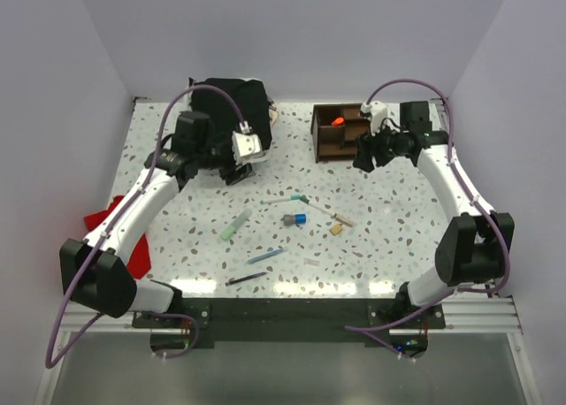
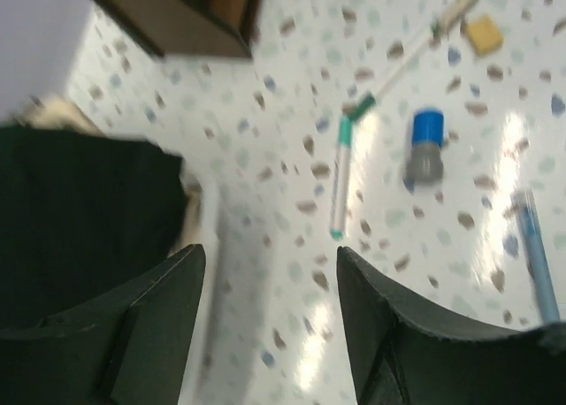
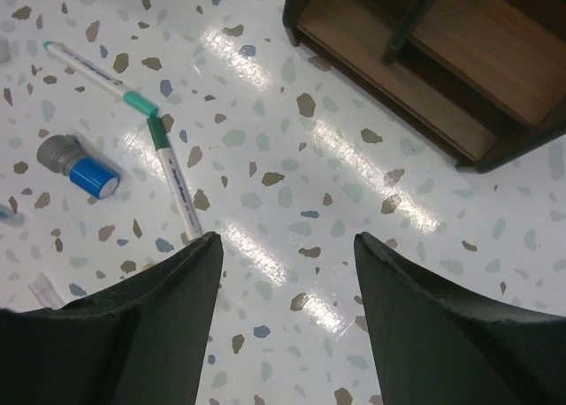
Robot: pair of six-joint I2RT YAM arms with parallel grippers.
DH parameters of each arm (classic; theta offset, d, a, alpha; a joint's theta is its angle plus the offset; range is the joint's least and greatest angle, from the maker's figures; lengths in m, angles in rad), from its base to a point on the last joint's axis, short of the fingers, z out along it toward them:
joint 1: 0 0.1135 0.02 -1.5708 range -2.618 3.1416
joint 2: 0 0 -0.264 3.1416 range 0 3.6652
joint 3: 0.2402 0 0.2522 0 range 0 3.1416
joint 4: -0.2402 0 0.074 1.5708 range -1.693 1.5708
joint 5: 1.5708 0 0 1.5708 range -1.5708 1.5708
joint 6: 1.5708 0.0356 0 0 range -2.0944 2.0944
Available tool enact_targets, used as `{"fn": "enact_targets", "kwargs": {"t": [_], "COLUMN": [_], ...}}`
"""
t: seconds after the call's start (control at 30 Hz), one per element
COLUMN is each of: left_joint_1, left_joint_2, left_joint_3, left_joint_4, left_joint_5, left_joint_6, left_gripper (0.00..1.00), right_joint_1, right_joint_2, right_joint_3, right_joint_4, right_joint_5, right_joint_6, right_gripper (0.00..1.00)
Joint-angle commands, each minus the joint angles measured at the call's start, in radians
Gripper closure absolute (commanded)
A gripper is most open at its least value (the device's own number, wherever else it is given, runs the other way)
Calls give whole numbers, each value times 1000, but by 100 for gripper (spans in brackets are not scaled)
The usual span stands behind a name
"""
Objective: Sort the stationery into containers
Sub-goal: Pick up the pen from the center of the board.
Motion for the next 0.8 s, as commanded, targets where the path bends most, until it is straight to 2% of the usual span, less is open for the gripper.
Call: {"fn": "enact_targets", "kwargs": {"t": [0.0, 0.07, 0.1, 0.13, 0.17, 0.2, 0.27, 0.3, 0.33, 0.37, 0.43, 0.5, 0.57, 0.63, 0.67, 0.77], "left_joint_1": [64, 132, 208, 247, 320, 351, 403, 403, 405, 403, 417, 451, 489, 529, 584, 597], "left_joint_2": [-139, -191, -206, -246, -266, -288, -344, -364, -399, -418, -470, -489, -489, -483, -481, -473], "left_joint_3": [-131, -164, -177, -192, -232, -255, -319, -341, -364, -372, -390, -392, -386, -383, -381, -376], "left_joint_4": [-123, -108, -93, -73, -21, 7, 83, 111, 146, 160, 188, 183, 156, 145, 143, 131], "left_joint_5": [-219, -210, -201, -199, -196, -184, -193, -265, -300, -399, -481, -586, -679, -696, -695, -758], "left_joint_6": [-22, -103, -174, -202, -233, -283, -328, -377, -403, -435, -526, -574, -577, -591, -604, -638], "left_gripper": [34, 34, 34, 34, 33, 32, 31, 30, 30, 27, 24, 17, 14, 11, 10, 8], "right_joint_1": [74, 179, 217, 250, 311, 333, 390, 415, 444, 497, 545, 615, 678, 741, 760, 821], "right_joint_2": [-51, 1, 35, 64, 92, 160, 224, 292, 336, 371, 452, 483, 511, 540, 549, 594], "right_joint_3": [-1, 51, 86, 123, 207, 253, 369, 410, 504, 549, 643, 668, 666, 657, 655, 677], "right_joint_4": [-86, -176, -291, -337, -376, -445, -473, -482, -505, -526, -573, -564, -528, -479, -447, -401], "right_joint_5": [-137, -140, -131, -116, -96, -109, -138, -125, -117, -111, -120, -122, -126, -119, -119, -114], "right_joint_6": [-309, -461, -597, -640, -660, -680, -662, -604, -593, -586, -603, -634, -667, -689, -709, -706], "right_gripper": [35, 35, 35, 35, 35, 36, 33, 30, 1, 1, 1, 1, 2, 3, 5, 12]}}
